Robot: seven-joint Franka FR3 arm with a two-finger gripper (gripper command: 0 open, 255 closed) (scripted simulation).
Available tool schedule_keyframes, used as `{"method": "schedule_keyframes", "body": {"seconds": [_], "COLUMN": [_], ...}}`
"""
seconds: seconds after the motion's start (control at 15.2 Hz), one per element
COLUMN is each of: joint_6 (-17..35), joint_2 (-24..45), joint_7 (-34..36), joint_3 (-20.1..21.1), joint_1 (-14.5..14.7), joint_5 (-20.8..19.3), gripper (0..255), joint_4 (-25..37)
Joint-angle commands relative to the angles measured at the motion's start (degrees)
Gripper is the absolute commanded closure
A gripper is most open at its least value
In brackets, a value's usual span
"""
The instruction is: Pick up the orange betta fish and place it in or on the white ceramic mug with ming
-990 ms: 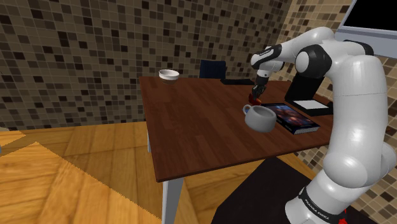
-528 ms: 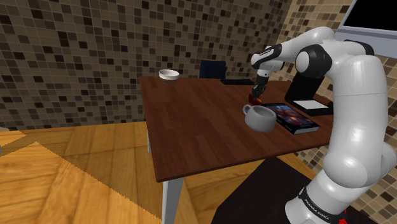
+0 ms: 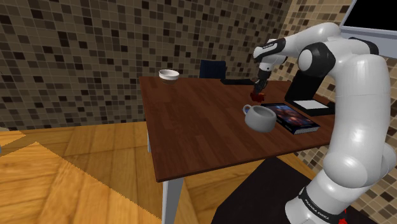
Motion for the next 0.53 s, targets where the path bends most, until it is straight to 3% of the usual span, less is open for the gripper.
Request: {"method": "schedule_keyframes", "body": {"seconds": [0.0, 0.46], "joint_6": [-1.38, -6.27], "joint_2": [-0.55, -1.49], "joint_7": [0.14, 0.44], "joint_3": [-0.15, -0.48], "joint_1": [0.05, -0.2], "joint_5": [-0.27, -0.8], "gripper": [255, 255], "joint_4": [0.86, 4.94]}}
